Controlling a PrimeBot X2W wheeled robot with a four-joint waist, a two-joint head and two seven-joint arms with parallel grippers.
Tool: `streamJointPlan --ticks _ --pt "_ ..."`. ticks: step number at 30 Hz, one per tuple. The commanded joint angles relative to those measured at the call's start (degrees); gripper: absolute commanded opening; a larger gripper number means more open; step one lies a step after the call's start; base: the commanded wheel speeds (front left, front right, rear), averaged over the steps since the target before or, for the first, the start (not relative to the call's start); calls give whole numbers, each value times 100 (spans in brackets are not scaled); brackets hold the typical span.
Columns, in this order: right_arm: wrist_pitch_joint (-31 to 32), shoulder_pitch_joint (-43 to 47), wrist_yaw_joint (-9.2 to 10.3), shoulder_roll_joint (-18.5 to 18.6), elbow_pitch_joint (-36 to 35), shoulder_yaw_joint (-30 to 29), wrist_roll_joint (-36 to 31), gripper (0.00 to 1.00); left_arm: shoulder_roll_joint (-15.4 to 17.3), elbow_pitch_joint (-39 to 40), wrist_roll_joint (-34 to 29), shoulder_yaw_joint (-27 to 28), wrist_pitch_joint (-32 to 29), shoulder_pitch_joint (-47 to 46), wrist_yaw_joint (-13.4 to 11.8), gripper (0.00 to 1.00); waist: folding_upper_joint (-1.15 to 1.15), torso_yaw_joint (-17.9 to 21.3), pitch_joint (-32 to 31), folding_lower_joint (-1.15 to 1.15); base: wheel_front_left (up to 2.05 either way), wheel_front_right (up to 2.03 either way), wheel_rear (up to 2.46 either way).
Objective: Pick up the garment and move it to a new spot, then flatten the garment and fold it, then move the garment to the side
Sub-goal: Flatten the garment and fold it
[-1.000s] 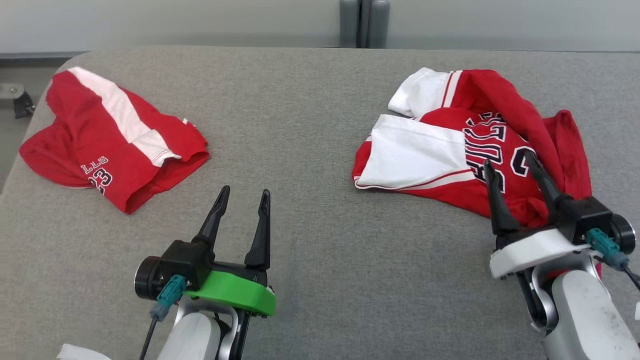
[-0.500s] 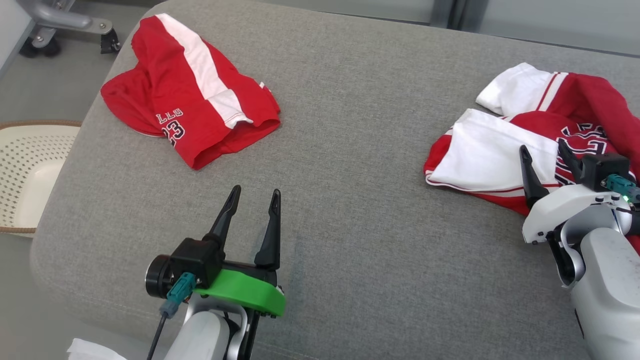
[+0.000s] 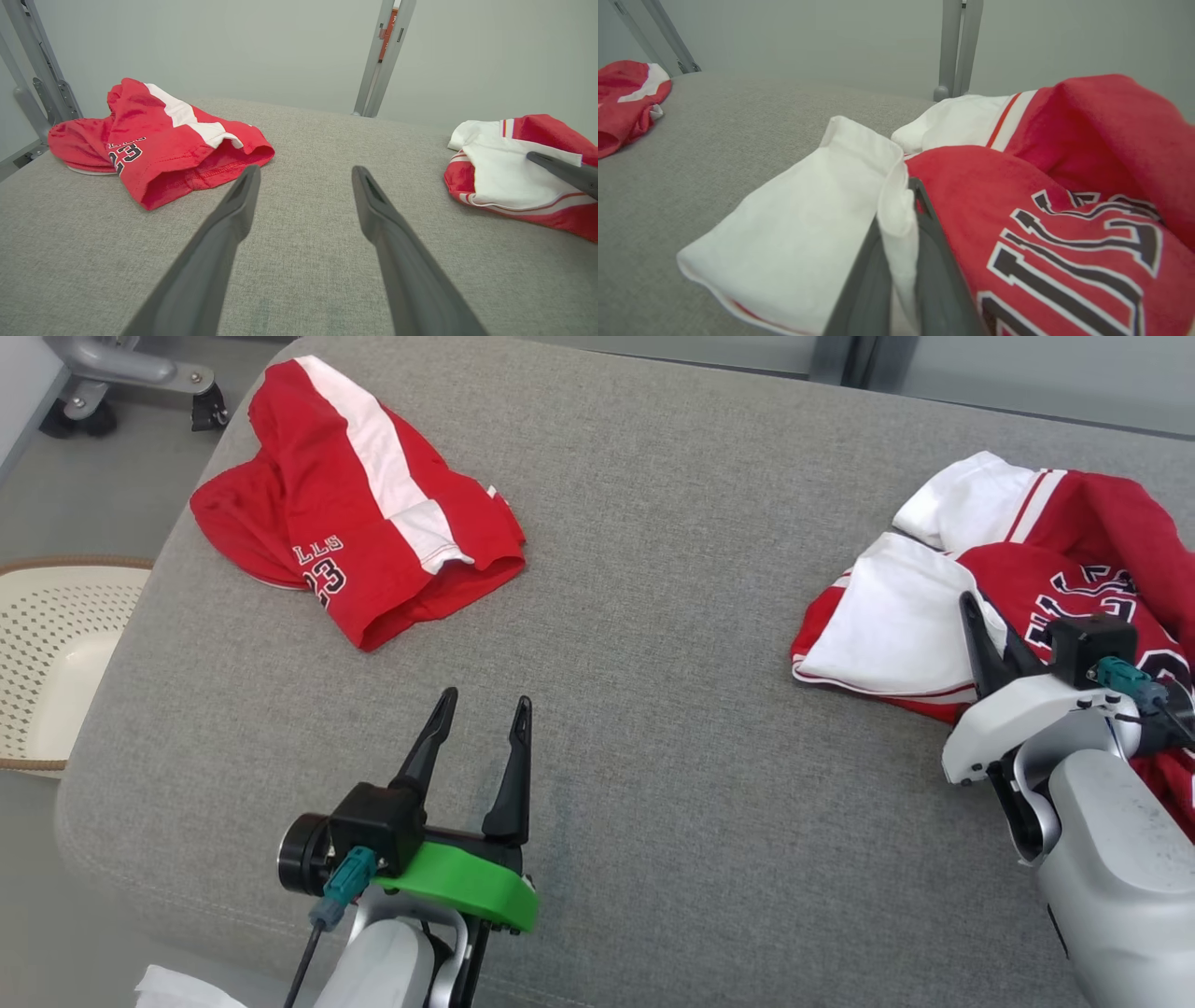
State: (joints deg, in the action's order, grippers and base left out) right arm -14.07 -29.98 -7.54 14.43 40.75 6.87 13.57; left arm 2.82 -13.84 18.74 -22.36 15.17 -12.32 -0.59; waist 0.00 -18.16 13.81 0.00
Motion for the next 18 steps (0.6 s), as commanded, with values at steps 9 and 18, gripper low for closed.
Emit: streamJointPlan --ticks 9,18 --pt "-113 101 10 -178 -1131 550 -116 0 13 31 155 109 -3 39 3 100 0 144 -242 0 0 0 0" --pt "-114 566 10 -446 -1660 2102 -184 41 13 92 209 136 -3 122 -42 100 0 178 -380 0 0 0 0"
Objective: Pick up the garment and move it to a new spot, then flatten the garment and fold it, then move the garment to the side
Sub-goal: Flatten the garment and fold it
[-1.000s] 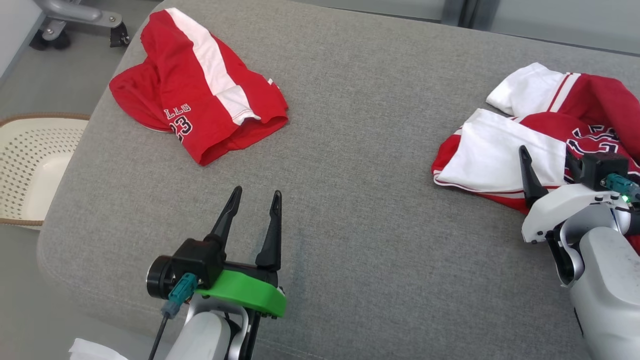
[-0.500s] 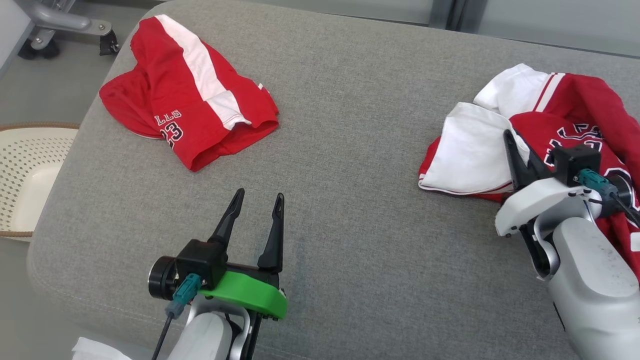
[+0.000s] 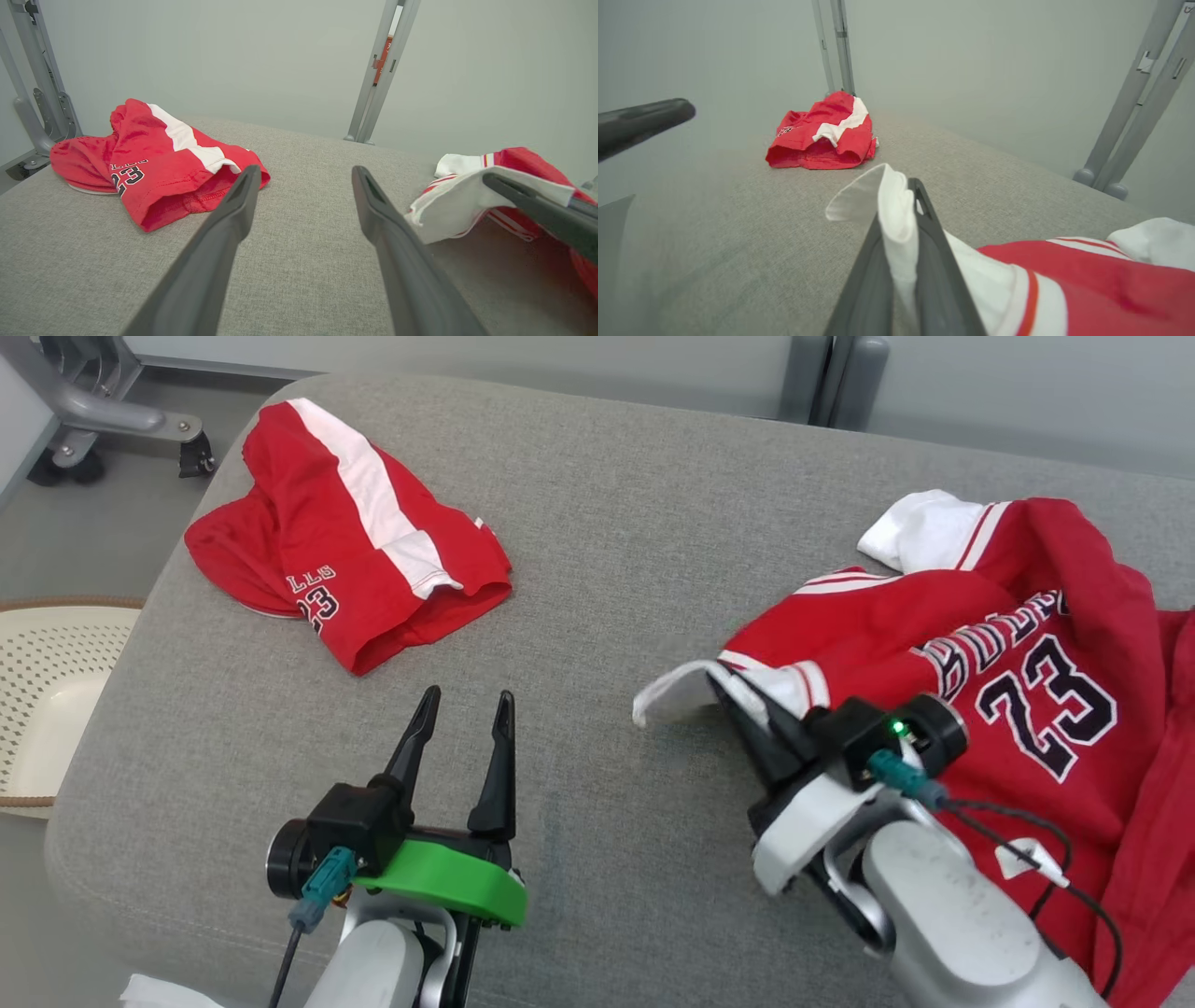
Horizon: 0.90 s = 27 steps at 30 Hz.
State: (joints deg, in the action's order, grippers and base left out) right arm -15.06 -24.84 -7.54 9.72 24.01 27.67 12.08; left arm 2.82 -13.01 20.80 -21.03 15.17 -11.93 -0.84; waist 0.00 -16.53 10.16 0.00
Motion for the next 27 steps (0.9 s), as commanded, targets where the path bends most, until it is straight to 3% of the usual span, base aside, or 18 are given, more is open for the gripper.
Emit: streamJointPlan --ticks 1,4,7,13,19,27 --pt "-16 75 10 18 72 267 9 100 13 -4 -3 -1 -3 96 -17 100 0 30 -32 0 0 0 0" --pt "2 130 10 26 245 841 170 100 13 -18 -15 14 -3 133 -23 100 0 95 -87 0 0 0 0" --pt "-1 155 10 76 269 1059 330 100 13 -26 -42 77 -3 190 -38 100 0 210 -126 0 0 0 0" --pt "-13 340 10 235 7 769 351 100 13 -55 -117 227 -3 246 -6 100 0 553 -240 0 0 0 0" --pt "-15 894 10 285 -605 -435 33 100 14 -39 -171 362 -3 305 8 100 0 924 -319 0 0 0 0" --pt "-16 2087 10 -391 -1676 -2489 -768 100 15 -61 -178 428 -3 368 28 100 0 1360 -364 0 0 0 0"
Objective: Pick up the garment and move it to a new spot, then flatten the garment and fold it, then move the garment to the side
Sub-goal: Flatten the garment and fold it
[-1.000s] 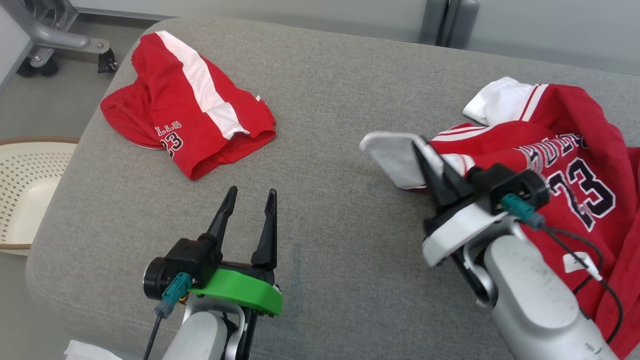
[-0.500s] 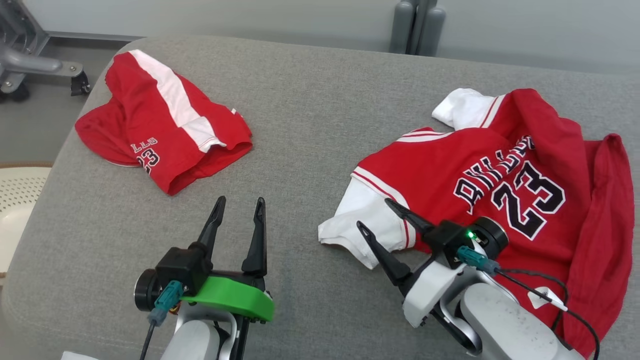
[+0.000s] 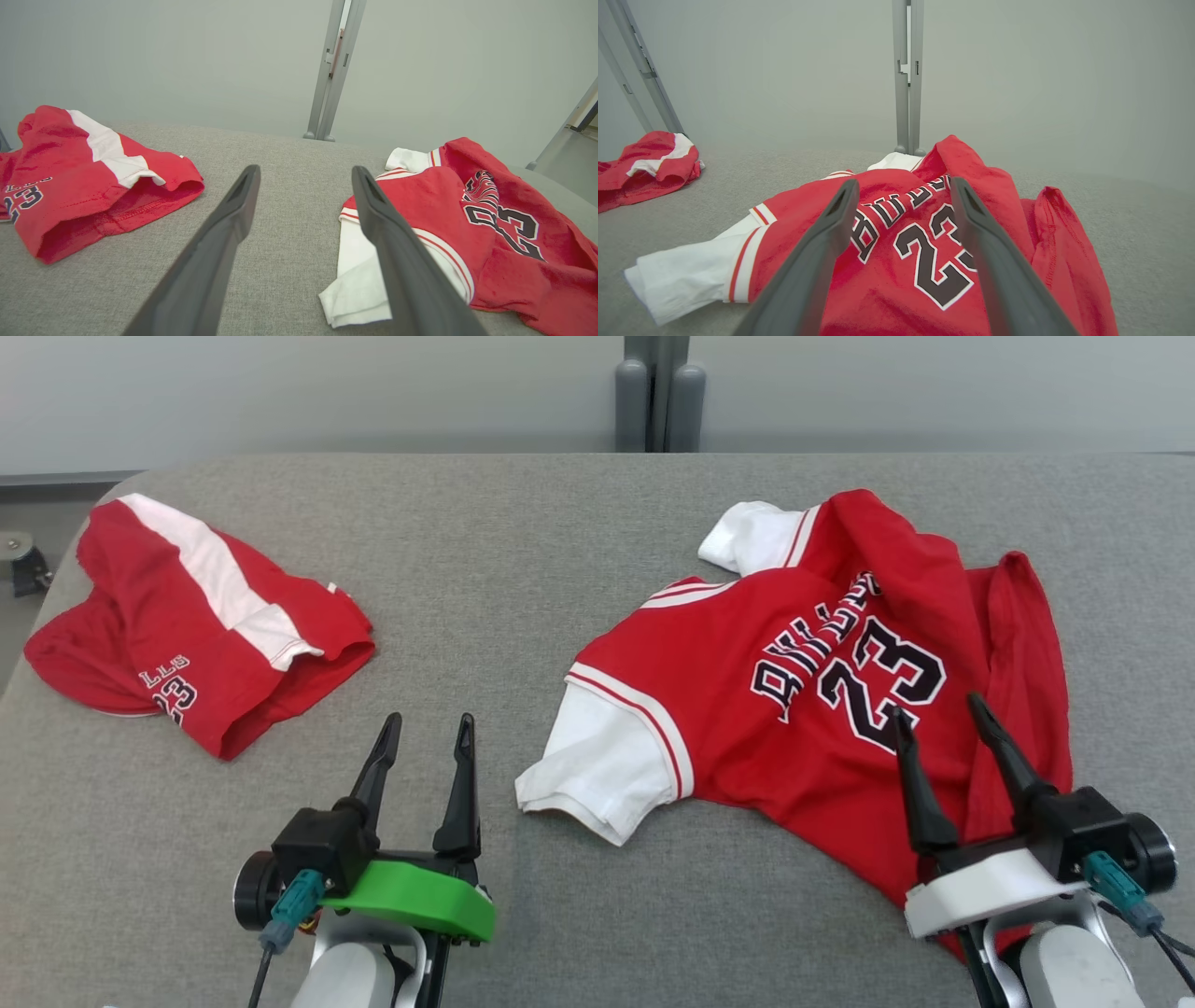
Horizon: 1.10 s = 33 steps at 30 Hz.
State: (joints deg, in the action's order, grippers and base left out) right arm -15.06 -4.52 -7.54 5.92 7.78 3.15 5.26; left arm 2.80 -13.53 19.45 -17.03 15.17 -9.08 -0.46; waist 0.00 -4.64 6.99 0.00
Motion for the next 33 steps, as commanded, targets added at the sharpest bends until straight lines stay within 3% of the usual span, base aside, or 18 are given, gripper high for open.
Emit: streamJointPlan --ticks 1,5,13,19,25,33 --pt "-16 181 9 -99 -188 -167 -190 100 17 -5 -31 65 -3 82 -21 100 0 219 -46 0 0 0 0" --pt "-16 531 9 -263 -449 -354 -369 100 17 33 -37 146 -3 27 -9 100 0 348 -22 0 0 0 0" --pt "-16 415 9 -299 -577 -260 -70 100 17 -284 -112 118 -3 -60 105 100 0 574 96 0 0 0 0" --pt "-17 331 9 -301 -593 -326 -123 100 18 -1326 -85 -104 -4 -343 157 100 0 721 185 0 0 0 0" --pt "-17 280 9 -300 -611 -272 -120 100 20 -2644 -189 -360 -46 -830 -6 100 0 854 272 0 0 0 0" --pt "-17 290 9 -301 -622 -311 -119 100 19 -3544 -102 -702 -54 -1161 26 100 0 885 314 0 0 0 0"
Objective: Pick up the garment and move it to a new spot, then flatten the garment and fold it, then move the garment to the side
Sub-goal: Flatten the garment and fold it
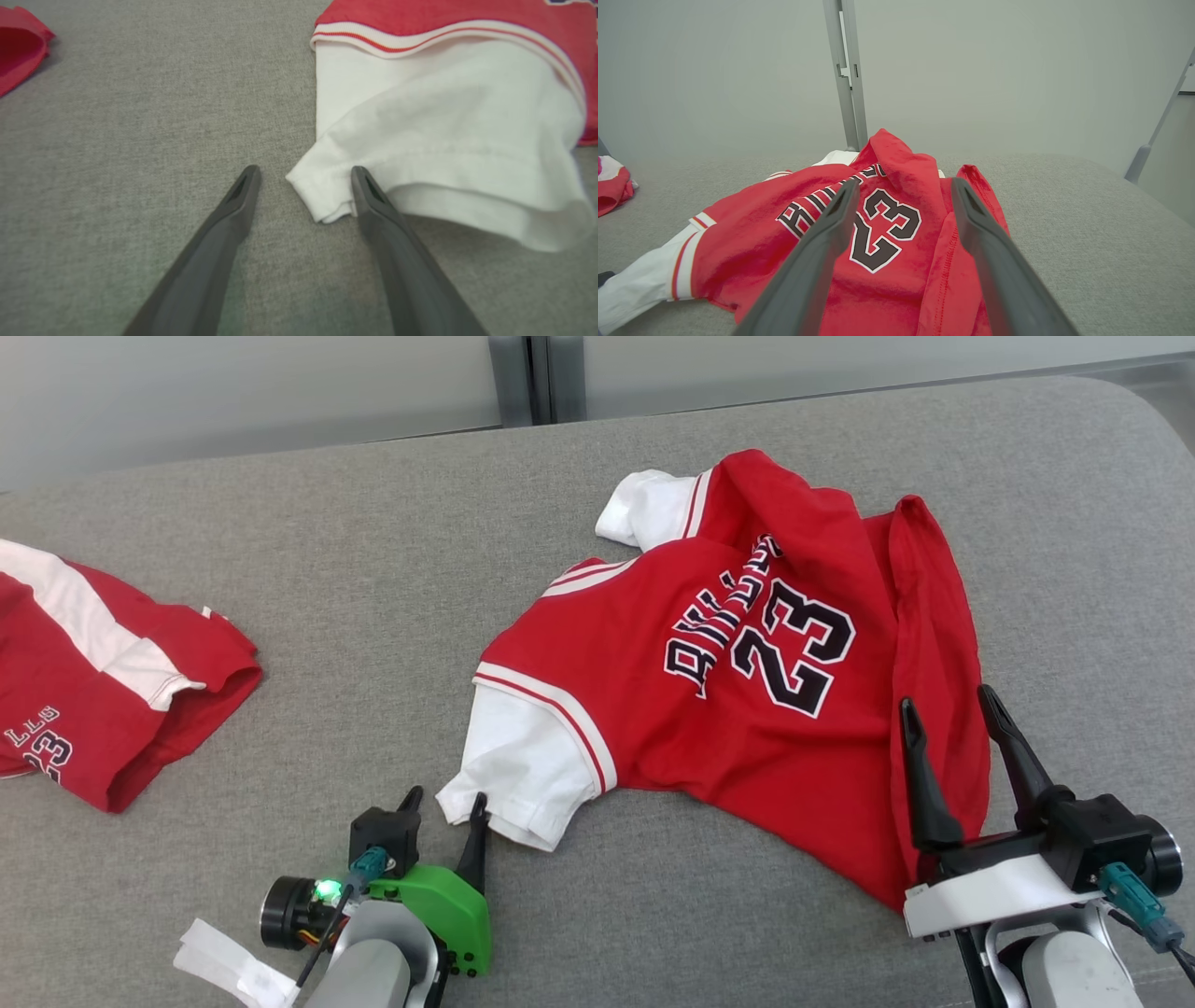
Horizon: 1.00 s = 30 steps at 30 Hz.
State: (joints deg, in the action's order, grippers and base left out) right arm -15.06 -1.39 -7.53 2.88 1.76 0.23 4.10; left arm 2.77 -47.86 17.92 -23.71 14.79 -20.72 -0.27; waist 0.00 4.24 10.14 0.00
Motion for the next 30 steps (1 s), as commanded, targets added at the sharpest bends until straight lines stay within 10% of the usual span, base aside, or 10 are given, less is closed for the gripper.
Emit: streamJointPlan --ticks 1,4,30 --pt "-17 -19 8 3 -12 -23 -8 100 21 -150 63 -63 -24 -9 15 100 0 -5 -5 0 0 0 0" --pt "-17 31 8 3 86 -49 -39 100 21 -245 130 -160 -15 -38 82 0 0 -23 -24 0 0 0 0" --pt "-9 712 8 4 1948 -386 -130 100 19 2578 -454 1023 35 708 -78 0 0 -37 -11 0 0 0 0"
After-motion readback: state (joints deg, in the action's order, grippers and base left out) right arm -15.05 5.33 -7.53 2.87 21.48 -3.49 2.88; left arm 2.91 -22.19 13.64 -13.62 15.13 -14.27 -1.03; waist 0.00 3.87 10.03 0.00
